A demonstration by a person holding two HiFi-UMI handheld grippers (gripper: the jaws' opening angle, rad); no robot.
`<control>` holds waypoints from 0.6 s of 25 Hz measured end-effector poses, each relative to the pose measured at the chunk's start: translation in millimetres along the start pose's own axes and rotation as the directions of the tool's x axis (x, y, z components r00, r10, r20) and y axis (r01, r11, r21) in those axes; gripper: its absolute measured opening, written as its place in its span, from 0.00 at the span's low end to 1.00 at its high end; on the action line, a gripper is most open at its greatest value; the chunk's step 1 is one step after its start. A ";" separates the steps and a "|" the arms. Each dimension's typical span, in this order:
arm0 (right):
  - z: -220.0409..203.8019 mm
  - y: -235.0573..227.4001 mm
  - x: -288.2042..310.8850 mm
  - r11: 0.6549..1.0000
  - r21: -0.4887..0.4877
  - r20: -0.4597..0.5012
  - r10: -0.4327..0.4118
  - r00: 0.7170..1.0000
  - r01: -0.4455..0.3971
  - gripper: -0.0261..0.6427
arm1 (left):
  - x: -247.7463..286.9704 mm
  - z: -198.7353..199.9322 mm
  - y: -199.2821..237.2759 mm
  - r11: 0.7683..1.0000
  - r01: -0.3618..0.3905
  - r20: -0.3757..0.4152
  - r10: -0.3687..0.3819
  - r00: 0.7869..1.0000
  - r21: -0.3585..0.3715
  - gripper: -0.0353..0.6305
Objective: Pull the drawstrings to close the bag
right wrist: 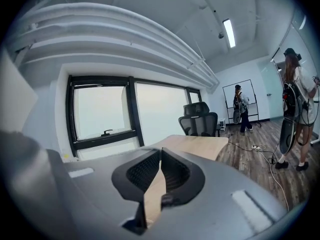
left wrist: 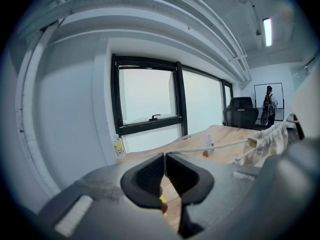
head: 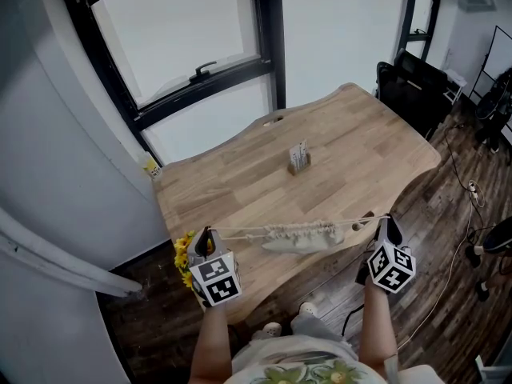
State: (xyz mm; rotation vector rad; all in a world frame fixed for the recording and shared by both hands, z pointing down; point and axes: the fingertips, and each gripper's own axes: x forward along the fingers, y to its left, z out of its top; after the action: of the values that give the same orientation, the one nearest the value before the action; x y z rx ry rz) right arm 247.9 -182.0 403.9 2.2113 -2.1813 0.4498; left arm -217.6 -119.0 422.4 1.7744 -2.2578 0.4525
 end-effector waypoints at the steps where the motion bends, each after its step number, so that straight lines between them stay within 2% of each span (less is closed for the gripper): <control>1: 1.1 -1.1 0.4 1.000 -0.002 0.001 -0.003 1.000 0.003 0.06 | -0.4 0.4 1.5 1.000 -0.003 0.000 0.003 1.000 -0.001 0.08; 4: 4.2 -5.0 2.1 1.000 -0.006 0.004 -0.016 1.000 0.016 0.06 | -1.6 1.9 5.1 1.000 -0.010 0.001 0.010 1.000 -0.005 0.08; 8: 3.3 -18.5 6.1 0.998 0.036 0.002 -0.046 0.999 0.046 0.06 | -1.1 3.8 11.6 1.000 -0.015 0.008 0.015 1.000 -0.026 0.08; 15: 21.9 -39.3 6.1 0.997 0.030 0.043 -0.075 0.996 0.073 0.06 | -5.9 11.5 23.1 0.999 -0.019 0.020 0.020 1.000 -0.044 0.09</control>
State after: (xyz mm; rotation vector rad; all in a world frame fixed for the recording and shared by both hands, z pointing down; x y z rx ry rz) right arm 290.7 -191.0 391.9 2.3295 -2.1179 0.4376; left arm -238.6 -113.0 407.4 1.7452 -2.2826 0.3872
